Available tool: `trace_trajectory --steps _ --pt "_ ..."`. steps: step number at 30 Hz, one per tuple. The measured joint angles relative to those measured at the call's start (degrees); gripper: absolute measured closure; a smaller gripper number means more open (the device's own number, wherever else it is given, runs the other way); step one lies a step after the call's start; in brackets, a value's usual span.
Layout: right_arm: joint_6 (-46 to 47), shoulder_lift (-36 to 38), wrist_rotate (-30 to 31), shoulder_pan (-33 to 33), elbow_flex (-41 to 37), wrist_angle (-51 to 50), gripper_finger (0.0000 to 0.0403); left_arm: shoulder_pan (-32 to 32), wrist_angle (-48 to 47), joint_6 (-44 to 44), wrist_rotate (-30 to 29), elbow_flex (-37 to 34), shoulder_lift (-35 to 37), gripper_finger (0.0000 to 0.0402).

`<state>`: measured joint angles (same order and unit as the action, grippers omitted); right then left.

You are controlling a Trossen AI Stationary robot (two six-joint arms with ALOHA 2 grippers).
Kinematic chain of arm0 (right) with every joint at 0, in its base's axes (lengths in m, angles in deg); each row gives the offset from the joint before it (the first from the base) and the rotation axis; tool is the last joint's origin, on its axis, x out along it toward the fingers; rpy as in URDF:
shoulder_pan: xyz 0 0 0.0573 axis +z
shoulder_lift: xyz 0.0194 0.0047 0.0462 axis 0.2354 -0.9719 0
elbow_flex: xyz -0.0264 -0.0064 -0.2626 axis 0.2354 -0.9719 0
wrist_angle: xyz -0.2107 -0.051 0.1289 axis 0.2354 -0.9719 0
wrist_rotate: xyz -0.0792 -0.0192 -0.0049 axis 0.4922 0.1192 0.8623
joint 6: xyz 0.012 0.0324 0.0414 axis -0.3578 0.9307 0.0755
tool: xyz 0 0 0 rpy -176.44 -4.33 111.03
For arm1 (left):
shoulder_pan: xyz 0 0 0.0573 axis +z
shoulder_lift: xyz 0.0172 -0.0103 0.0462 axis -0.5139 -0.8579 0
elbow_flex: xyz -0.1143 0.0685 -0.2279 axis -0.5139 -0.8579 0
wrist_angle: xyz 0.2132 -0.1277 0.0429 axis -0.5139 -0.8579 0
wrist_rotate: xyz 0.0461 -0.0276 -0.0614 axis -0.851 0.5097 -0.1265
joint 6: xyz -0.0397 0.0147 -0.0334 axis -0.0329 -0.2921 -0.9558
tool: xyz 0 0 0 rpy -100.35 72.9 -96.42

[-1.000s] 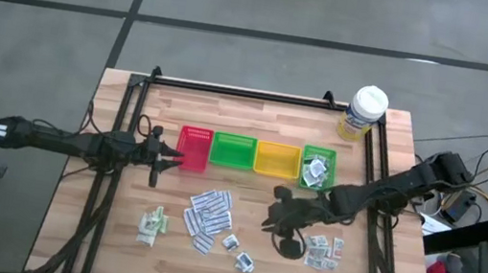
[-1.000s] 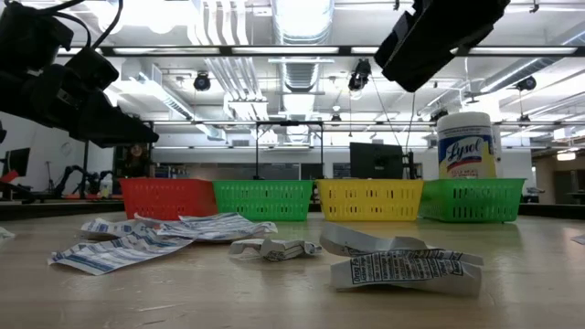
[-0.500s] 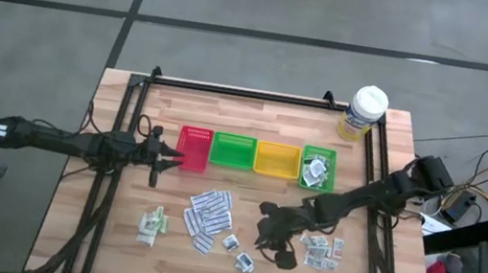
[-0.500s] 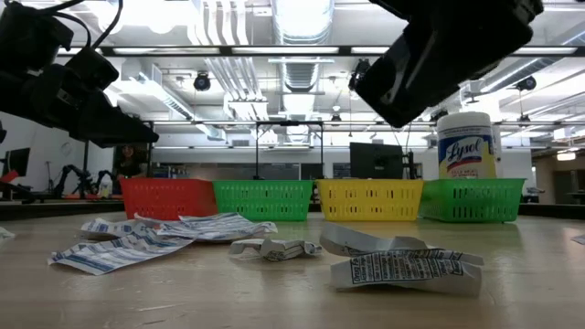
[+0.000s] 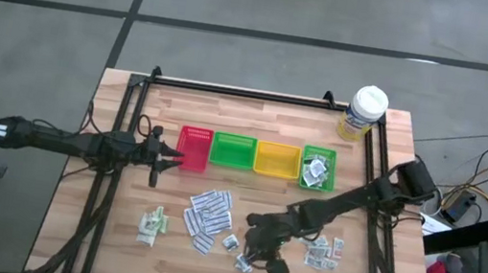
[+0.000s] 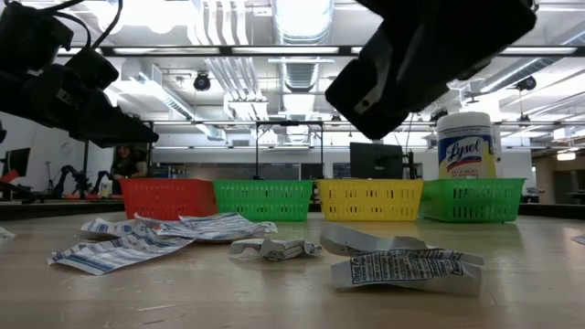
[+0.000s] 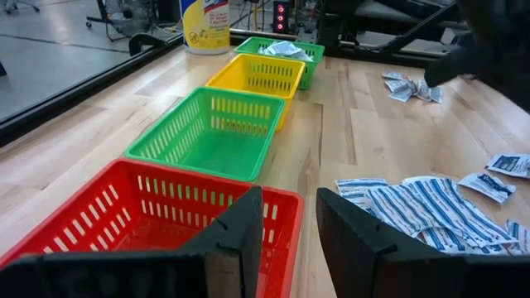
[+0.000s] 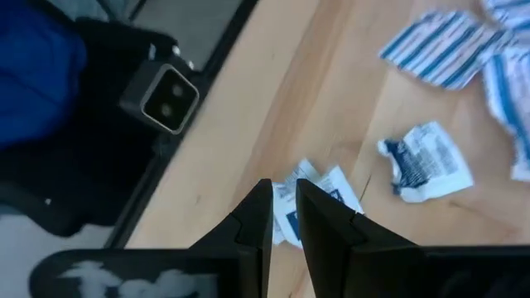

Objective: Pick & Place First Aid Supplies
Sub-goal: Put the blue alcohol pad into the right green bin

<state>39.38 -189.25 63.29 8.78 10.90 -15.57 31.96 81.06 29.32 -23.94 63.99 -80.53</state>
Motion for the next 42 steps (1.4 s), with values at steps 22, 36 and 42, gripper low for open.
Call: trace_trajectory --steps 22,36,42 --pt "-5.9 -12.1 0.1 -0.1 13.1 -17.4 0.033 0.0 0.1 -0.4 0.0 0.0 0.0 0.0289" --pt "-7.0 -12.1 0.1 0.0 14.2 -16.3 0.0344 0.0 0.2 -0.4 0.0 0.0 0.0 0.0289" --pt "-6.9 -12.1 0.1 0.1 14.0 -16.3 0.0344 0.0 0.2 -0.4 0.0 0.0 0.0 0.0289"
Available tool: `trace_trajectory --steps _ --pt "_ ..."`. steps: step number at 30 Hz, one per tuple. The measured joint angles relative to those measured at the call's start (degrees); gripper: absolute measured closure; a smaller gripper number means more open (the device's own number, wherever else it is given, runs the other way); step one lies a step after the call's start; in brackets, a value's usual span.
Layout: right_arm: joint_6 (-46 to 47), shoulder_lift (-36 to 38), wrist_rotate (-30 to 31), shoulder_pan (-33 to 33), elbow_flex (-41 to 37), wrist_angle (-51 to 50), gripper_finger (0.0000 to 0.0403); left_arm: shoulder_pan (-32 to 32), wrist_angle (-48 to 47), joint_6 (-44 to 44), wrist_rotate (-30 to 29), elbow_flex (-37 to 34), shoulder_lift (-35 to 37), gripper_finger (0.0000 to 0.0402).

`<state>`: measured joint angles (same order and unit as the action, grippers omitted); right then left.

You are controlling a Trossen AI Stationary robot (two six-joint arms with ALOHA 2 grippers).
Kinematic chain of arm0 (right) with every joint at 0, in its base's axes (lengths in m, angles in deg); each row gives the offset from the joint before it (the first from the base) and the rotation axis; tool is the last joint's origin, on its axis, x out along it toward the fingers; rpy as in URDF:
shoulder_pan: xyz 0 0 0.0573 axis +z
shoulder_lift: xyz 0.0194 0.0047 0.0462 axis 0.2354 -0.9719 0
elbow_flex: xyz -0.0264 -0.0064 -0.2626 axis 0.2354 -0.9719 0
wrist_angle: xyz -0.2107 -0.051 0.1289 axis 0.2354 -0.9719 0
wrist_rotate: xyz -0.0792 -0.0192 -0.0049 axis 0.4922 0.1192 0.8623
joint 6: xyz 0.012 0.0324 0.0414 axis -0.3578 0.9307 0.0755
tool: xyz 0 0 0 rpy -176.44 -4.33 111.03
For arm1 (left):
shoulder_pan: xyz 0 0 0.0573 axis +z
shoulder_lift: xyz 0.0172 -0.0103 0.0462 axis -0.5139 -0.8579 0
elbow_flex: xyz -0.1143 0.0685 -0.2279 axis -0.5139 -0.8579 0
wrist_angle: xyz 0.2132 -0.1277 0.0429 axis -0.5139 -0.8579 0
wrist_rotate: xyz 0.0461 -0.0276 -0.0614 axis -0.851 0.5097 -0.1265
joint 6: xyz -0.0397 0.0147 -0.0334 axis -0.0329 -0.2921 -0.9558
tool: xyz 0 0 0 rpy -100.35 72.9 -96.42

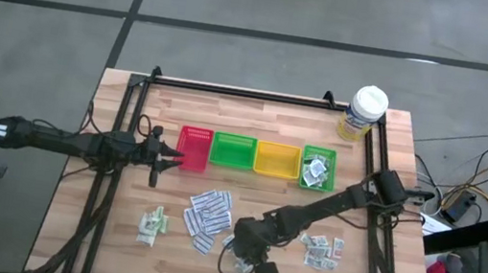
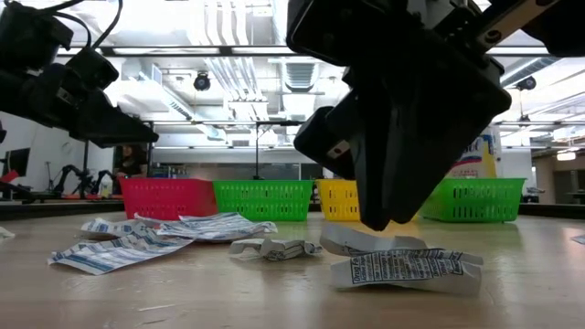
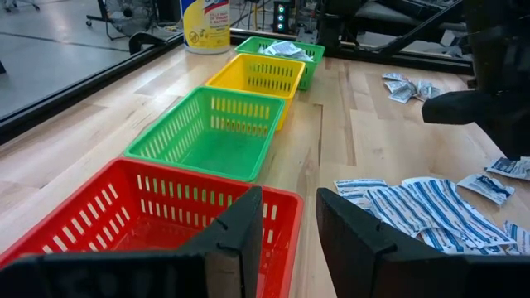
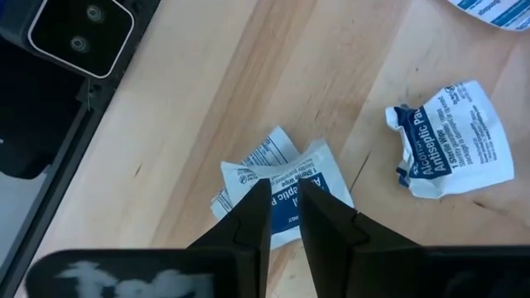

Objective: Pick & Place First Aid Supplies
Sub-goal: Put the blue alcohol pad into the right green bin

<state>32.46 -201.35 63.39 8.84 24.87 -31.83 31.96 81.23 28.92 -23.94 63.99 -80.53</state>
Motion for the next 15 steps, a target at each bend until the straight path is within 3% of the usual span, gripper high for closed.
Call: trace_trajectory --steps 15 --pt "2.3 0.0 0.0 0.0 -1.2 1.0 0.0349 0.0 0.0 -0.2 0.0 0.0 0.0 0.0289"
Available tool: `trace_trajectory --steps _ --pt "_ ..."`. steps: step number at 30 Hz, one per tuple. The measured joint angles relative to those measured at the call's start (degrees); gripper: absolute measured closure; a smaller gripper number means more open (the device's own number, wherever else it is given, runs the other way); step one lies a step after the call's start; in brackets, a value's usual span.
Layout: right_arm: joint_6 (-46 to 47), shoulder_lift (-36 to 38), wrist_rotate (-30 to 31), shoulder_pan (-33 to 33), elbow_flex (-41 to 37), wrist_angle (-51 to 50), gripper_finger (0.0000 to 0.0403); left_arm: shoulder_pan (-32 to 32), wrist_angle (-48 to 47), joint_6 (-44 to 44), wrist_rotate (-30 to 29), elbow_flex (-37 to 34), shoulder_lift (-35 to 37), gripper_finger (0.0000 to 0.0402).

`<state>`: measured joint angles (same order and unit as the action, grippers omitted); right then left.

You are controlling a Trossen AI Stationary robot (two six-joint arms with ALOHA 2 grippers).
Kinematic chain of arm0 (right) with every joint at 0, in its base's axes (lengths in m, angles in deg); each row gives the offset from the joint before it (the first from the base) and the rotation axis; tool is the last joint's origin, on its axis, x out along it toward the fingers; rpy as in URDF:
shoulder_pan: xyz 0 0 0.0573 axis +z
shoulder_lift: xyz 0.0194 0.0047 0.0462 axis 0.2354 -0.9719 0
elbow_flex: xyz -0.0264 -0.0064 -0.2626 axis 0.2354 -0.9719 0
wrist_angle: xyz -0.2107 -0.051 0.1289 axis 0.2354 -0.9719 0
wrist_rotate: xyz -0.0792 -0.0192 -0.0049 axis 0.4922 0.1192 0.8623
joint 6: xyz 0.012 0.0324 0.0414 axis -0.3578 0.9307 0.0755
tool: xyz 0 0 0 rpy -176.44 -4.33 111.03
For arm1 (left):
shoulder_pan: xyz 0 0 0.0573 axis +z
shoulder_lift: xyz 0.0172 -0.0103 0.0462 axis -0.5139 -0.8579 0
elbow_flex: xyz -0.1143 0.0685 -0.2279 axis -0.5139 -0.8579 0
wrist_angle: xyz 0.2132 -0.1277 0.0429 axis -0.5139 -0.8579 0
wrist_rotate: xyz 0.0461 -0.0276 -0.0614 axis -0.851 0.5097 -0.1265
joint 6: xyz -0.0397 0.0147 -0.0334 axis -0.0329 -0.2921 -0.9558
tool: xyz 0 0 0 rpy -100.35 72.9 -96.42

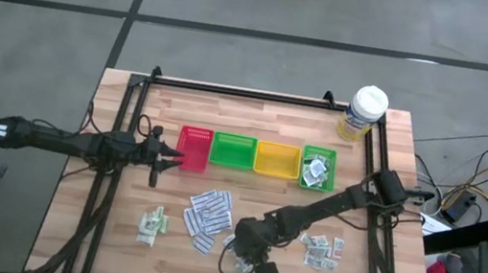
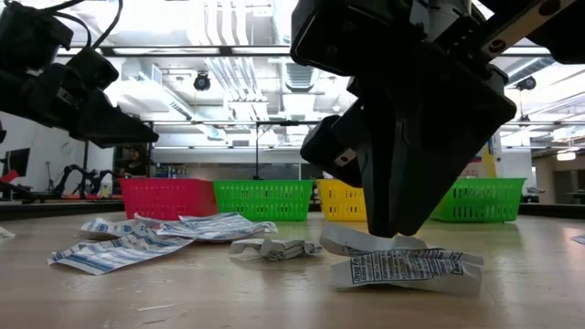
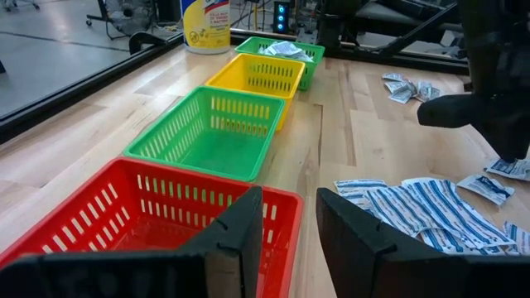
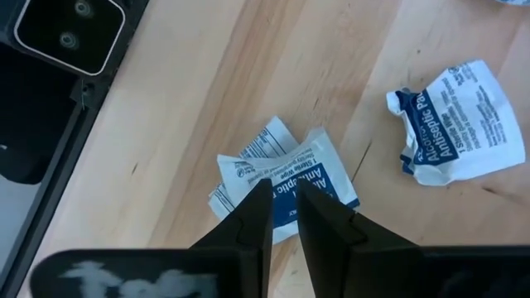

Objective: Pick & Place First Aid Supplies
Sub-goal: Put the blue alcohol pad into the right green bin

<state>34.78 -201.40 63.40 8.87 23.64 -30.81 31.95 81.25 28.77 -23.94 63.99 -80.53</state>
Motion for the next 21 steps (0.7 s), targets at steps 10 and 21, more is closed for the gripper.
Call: trace_trajectory --steps 10,21 --pt "1.1 -0.1 0.6 -0.3 -0.4 0.5 0.0349 0.0 0.0 0.0 0.0 0.0 0.0 0.0289" --pt "2.3 -0.6 3.4 -0.4 -0.4 0.8 0.0349 0.0 0.0 0.0 0.0 0.0 0.0 0.0289"
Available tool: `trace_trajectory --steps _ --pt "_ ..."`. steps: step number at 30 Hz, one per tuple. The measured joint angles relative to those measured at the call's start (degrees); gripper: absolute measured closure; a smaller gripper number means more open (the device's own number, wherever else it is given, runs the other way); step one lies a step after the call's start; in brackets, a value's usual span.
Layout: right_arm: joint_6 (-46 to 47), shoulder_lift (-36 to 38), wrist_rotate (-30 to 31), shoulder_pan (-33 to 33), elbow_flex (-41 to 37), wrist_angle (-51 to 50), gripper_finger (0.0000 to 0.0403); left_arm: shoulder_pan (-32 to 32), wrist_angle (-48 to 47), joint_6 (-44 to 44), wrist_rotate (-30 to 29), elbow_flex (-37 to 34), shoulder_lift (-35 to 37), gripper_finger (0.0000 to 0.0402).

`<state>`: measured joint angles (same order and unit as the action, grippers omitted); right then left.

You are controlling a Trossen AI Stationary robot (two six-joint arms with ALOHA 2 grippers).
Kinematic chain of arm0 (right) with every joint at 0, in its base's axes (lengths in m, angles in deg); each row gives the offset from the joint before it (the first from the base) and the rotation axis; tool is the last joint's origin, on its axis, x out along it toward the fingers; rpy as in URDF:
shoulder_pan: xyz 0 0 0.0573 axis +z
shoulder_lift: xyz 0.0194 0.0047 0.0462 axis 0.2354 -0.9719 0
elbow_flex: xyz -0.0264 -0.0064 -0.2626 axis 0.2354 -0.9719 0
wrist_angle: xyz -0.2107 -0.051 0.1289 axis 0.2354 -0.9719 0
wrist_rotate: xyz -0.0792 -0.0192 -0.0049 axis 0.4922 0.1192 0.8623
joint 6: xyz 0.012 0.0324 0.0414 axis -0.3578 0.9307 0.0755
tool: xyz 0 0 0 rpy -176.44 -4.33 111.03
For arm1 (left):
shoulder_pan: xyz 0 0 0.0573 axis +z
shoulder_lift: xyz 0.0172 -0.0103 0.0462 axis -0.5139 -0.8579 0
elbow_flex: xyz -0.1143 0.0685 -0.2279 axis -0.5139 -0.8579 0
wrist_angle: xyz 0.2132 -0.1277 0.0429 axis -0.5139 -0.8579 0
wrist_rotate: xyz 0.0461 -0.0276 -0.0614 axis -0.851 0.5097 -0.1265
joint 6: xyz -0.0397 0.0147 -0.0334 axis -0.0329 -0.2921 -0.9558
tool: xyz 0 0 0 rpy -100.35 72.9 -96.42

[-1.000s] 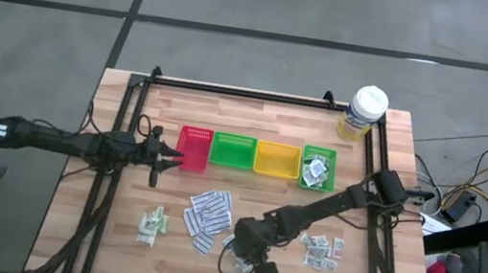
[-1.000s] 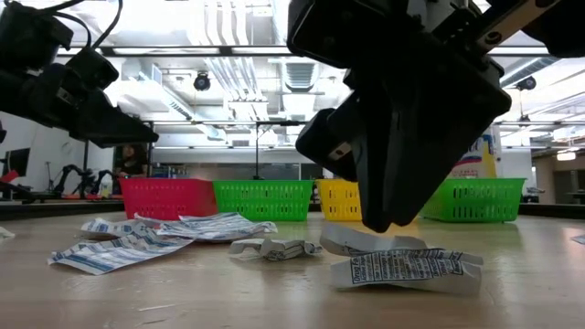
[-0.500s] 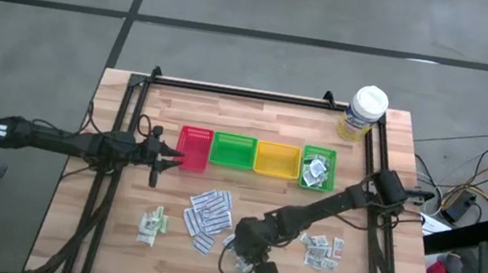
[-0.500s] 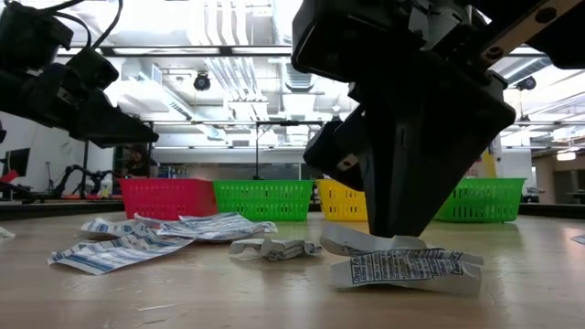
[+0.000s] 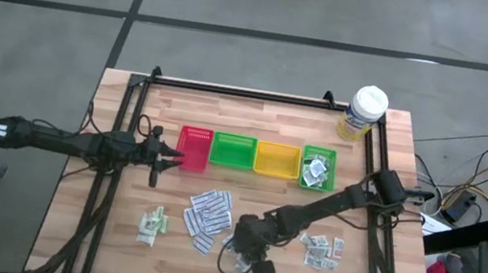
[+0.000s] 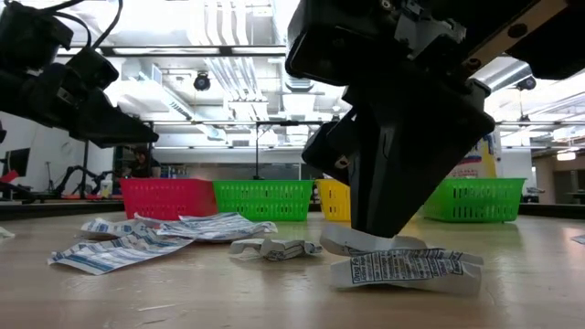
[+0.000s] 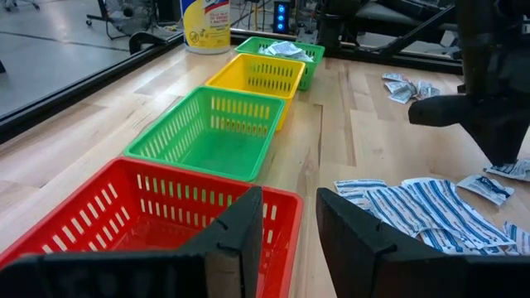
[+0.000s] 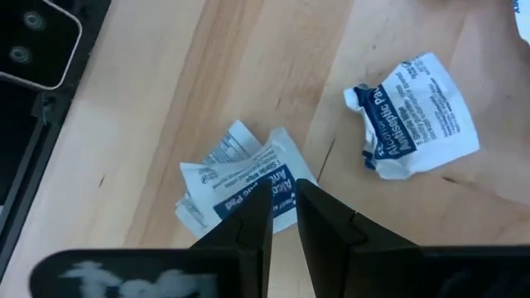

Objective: Pick & Place First Aid Supplies
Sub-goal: Put the blue alcohol pad into the right green bin

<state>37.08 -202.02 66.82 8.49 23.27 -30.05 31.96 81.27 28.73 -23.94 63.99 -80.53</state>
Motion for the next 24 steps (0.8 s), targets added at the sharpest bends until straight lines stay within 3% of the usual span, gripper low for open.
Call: trace_trajectory --steps 9,24 --pt "1.1 -5.7 -0.8 -0.2 3.1 -0.3 0.0349 0.0 -0.1 -0.3 0.0 0.0 0.0 0.0289" --pt "1.4 -2.6 3.5 -1.5 2.9 -7.2 0.0349 0.0 -0.2 -0.3 0.0 0.0 0.0 0.0289"
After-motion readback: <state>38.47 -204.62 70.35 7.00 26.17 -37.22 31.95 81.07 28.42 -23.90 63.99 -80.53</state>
